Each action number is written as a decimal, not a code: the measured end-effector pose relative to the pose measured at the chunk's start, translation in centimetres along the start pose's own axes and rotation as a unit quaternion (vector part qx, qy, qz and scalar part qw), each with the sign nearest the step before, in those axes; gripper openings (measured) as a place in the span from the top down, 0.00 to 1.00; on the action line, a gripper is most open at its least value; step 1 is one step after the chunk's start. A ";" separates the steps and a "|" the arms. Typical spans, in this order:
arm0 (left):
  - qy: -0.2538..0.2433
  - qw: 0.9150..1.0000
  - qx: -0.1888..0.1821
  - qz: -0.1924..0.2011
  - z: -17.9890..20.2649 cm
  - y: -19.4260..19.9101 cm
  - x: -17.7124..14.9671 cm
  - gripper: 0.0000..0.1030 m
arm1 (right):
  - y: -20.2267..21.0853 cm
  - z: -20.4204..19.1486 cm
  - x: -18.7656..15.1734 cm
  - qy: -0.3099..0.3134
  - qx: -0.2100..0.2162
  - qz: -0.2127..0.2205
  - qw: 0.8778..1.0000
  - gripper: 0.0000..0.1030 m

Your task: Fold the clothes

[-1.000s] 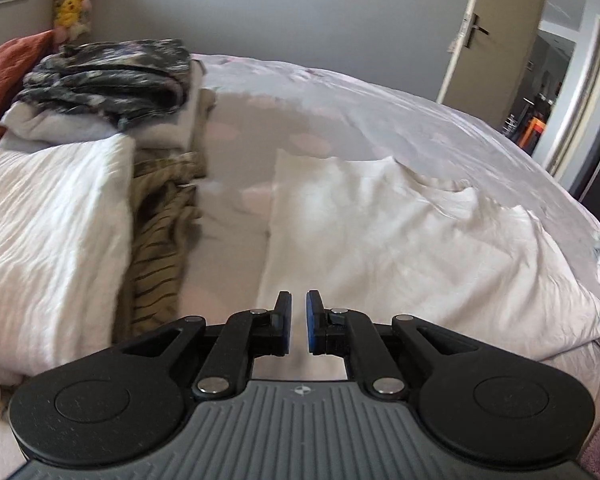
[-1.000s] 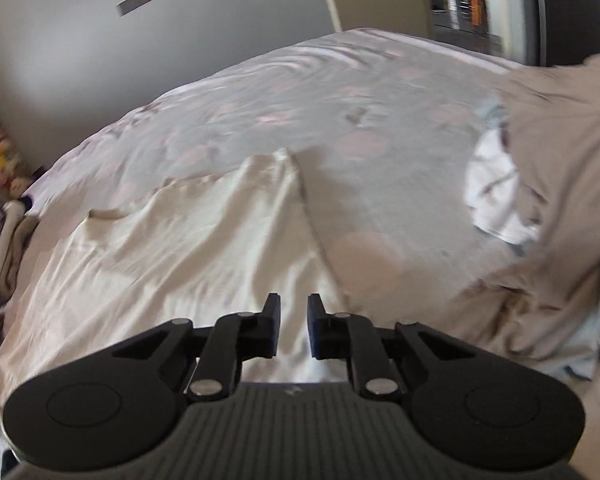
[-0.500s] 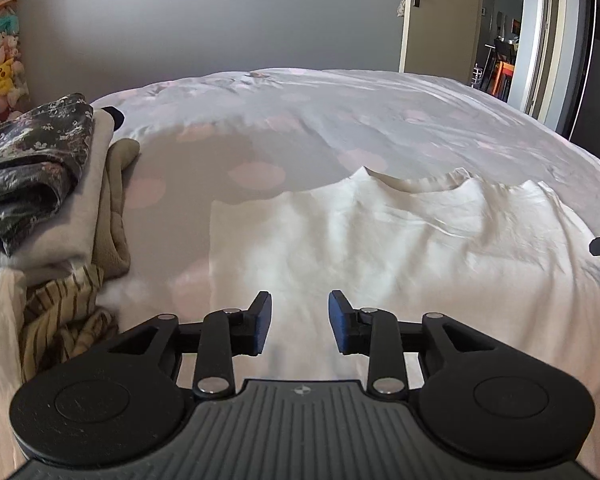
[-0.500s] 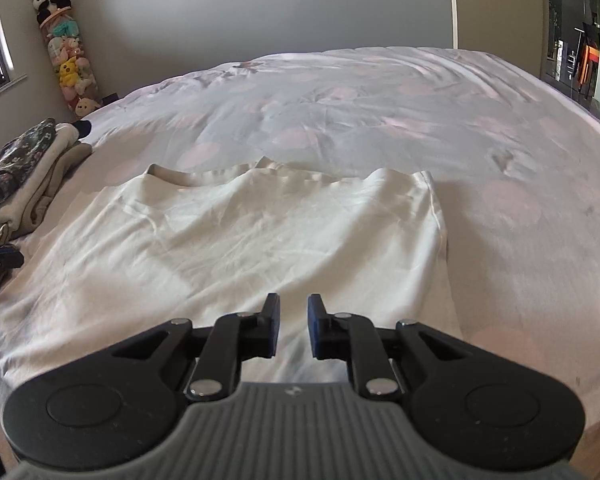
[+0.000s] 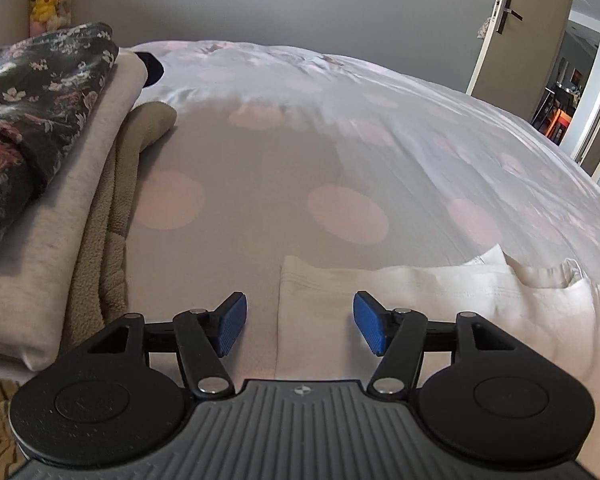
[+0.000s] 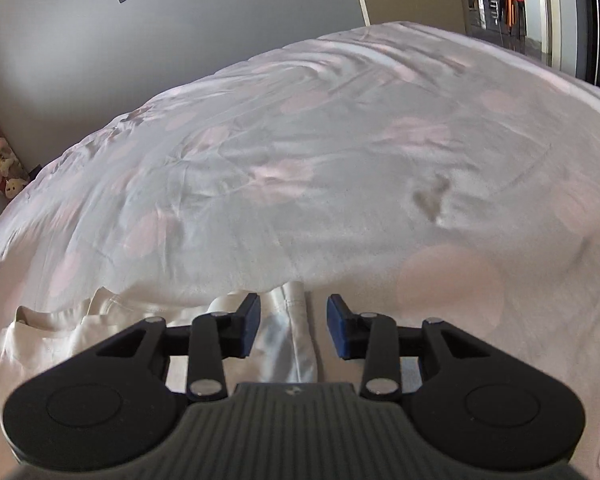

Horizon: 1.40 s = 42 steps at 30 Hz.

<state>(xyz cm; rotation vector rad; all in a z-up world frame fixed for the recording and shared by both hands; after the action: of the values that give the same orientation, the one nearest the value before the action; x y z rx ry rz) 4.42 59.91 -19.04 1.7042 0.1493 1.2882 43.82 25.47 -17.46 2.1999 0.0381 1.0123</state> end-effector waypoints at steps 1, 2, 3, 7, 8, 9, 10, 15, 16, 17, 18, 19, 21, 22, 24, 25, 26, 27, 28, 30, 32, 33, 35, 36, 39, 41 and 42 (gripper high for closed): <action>0.006 1.000 -0.002 -0.001 -0.1 -0.2 0.1 0.46 | -0.4 0.2 -0.2 -0.003 0.000 -0.003 1.000 0.63; 0.013 1.000 -0.005 0.001 -0.2 -0.3 0.2 0.47 | -0.7 0.3 -0.4 -0.006 0.000 -0.005 1.000 0.69; 0.020 1.000 -0.010 0.002 -0.2 -0.4 0.3 0.58 | -0.8 0.4 -0.5 -0.006 0.003 -0.003 1.000 0.79; 0.038 0.999 -0.009 0.019 -0.4 -0.1 0.7 0.99 | -0.5 0.1 -0.6 -0.003 0.017 0.013 1.000 0.96; 0.041 0.999 -0.007 0.029 -0.4 0.2 0.9 0.99 | -0.2 0.0 -0.4 0.002 0.013 0.019 1.000 0.96; 0.039 0.998 0.000 0.043 -0.5 0.7 1.1 0.99 | 0.1 -0.2 -0.2 0.009 0.007 0.027 1.000 0.96; 0.037 0.998 0.010 0.056 -0.6 1.1 1.5 1.00 | 0.4 -0.3 0.2 0.014 -0.001 0.036 0.999 0.96; 0.019 0.997 0.047 0.054 -1.2 0.8 2.2 1.00 | 0.4 0.5 1.5 0.015 -0.032 0.043 0.998 0.97; 0.009 0.997 0.050 0.053 -1.0 0.5 2.1 1.00 | 0.1 0.7 1.4 0.012 -0.033 0.038 0.999 0.97; 0.000 0.997 0.054 0.053 -0.7 0.3 2.0 1.00 | -0.3 0.8 1.3 0.010 -0.037 0.032 0.999 0.97; -0.005 0.998 0.053 0.042 -0.5 -0.1 1.7 0.99 | -0.7 0.9 1.1 0.009 -0.041 0.025 0.999 0.96; -0.009 0.998 0.050 0.028 -0.3 -0.6 1.4 0.98 | -1.0 1.0 0.8 0.005 -0.043 0.017 0.999 0.96; -0.006 0.998 0.052 0.022 -0.4 -0.4 1.2 0.96 | -1.1 1.2 0.6 -0.004 -0.047 0.008 0.999 0.92; -0.004 0.998 0.056 0.031 -0.5 0.2 1.2 0.89 | -0.5 1.0 0.6 -0.001 -0.051 0.013 0.999 0.88; -0.017 0.996 0.070 0.047 -0.5 1.7 0.9 0.78 | 0.8 0.3 0.6 0.014 -0.064 0.021 0.998 0.76; -0.025 0.995 0.073 0.056 -0.3 2.7 0.7 0.77 | 1.6 -0.5 0.4 0.028 -0.063 0.023 0.997 0.76; -0.030 0.996 0.064 0.063 0.1 3.8 0.3 0.77 | 2.5 -1.4 0.0 0.042 -0.058 0.026 0.997 0.76; -0.035 0.996 0.052 0.069 0.6 4.9 -0.2 0.77 | 3.4 -2.3 -0.4 0.057 -0.053 0.029 0.997 0.76; -0.039 0.996 0.038 0.072 1.2 6.1 -0.8 0.77 | 4.3 -3.6 -1.1 0.069 -0.044 0.031 0.996 0.76; -0.045 0.996 0.008 0.076 2.6 8.5 -2.3 0.77 | 5.9 -6.5 -3.2 0.089 -0.019 0.034 0.995 0.77; -0.055 0.995 -0.013 0.082 4.0 10.9 -4.3 0.77 | 7.5 -9.7 -5.9 0.104 0.013 0.038 0.994 0.78; -0.059 0.994 -0.023 0.085 4.7 12.0 -5.3 0.78 | 8.1 -11.4 -7.4 0.112 0.028 0.037 0.993 0.78; -0.071 0.993 -0.036 0.091 6.0 14.2 -7.5 0.79 | 8.9 -14.6 -10.6 0.135 0.049 0.032 0.989 0.80; -0.076 0.992 -0.036 0.091 6.4 15.1 -8.6 0.81 | 9.1 -16.1 -12.2 0.147 0.056 0.027 0.987 0.80; -0.075 0.994 -0.031 0.074 6.3 16.4 -11.6 0.82 | 9.0 -18.7 -16.2 0.156 0.071 0.001 0.985 0.81; -0.067 0.996 -0.016 0.057 5.4 16.6 -13.3 0.83 | 8.8 -19.4 -18.3 0.171 0.063 -0.019 0.983 0.81; -0.064 0.997 -0.009 0.048 4.9 16.7 -14.1 0.83 | 8.7 -19.2 -18.9 0.176 0.053 -0.029 0.983 0.81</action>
<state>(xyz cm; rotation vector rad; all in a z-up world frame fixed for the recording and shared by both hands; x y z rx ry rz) -4.80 39.67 -16.27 1.7913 -0.0191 1.2426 15.60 24.56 -15.97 2.0728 0.3211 1.3825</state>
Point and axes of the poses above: each gripper's, at about its wrist camera, not at the fingertips, and y roughly against the way its jaws point, z to its right, x to its top, the point moved 7 cm from there along -y, roughly the way its jaws point, and after that the axes turned 13 degrees about x, right-handed, at the moved point
